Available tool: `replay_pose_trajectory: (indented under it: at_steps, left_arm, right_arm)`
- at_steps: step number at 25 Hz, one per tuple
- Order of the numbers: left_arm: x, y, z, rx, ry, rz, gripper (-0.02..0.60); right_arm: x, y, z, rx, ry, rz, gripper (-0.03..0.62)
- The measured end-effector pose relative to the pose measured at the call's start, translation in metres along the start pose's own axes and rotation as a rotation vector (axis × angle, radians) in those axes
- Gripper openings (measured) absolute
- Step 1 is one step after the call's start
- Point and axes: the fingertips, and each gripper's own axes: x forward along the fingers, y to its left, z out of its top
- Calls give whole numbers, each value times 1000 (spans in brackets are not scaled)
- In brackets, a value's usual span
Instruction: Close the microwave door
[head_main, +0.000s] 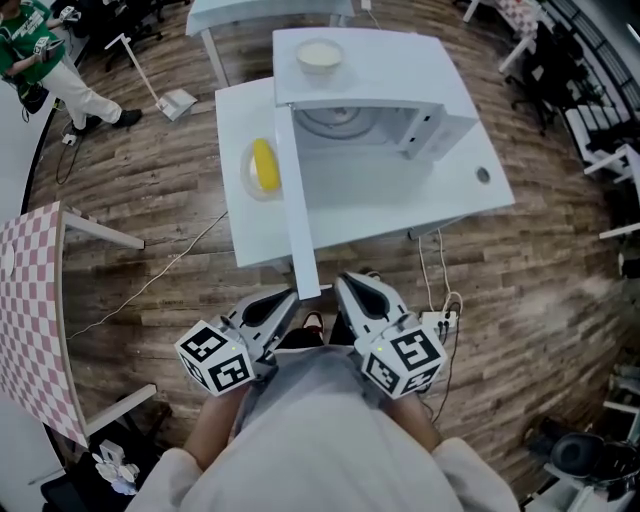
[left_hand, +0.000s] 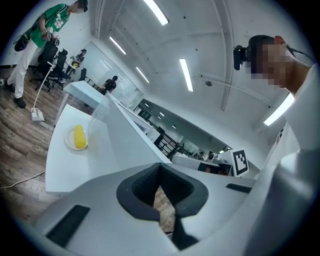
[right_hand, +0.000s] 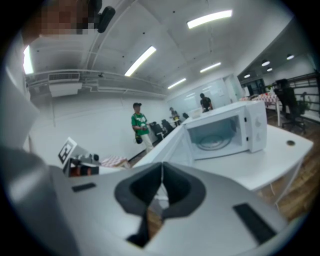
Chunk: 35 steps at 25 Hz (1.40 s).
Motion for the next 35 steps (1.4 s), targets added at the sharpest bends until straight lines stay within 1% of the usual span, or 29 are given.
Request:
replay_pose_trajectory:
  at_steps: [5, 12, 17, 35]
  left_arm:
    - [8, -6, -1, -2, 16, -28, 14]
    - [18, -13, -1, -2, 31, -65, 14]
    - [24, -15, -2, -13, 38, -80, 14]
    - [49, -25, -5, -17, 80, -125, 14]
  right_arm:
    - [-5, -8, 1, 15, -4, -21, 23]
    - [-9, -13, 3, 25, -15, -28, 23]
    - [-10, -19, 3, 34, -14, -38, 23]
    - [-19, -45, 6, 64, -26, -87, 23]
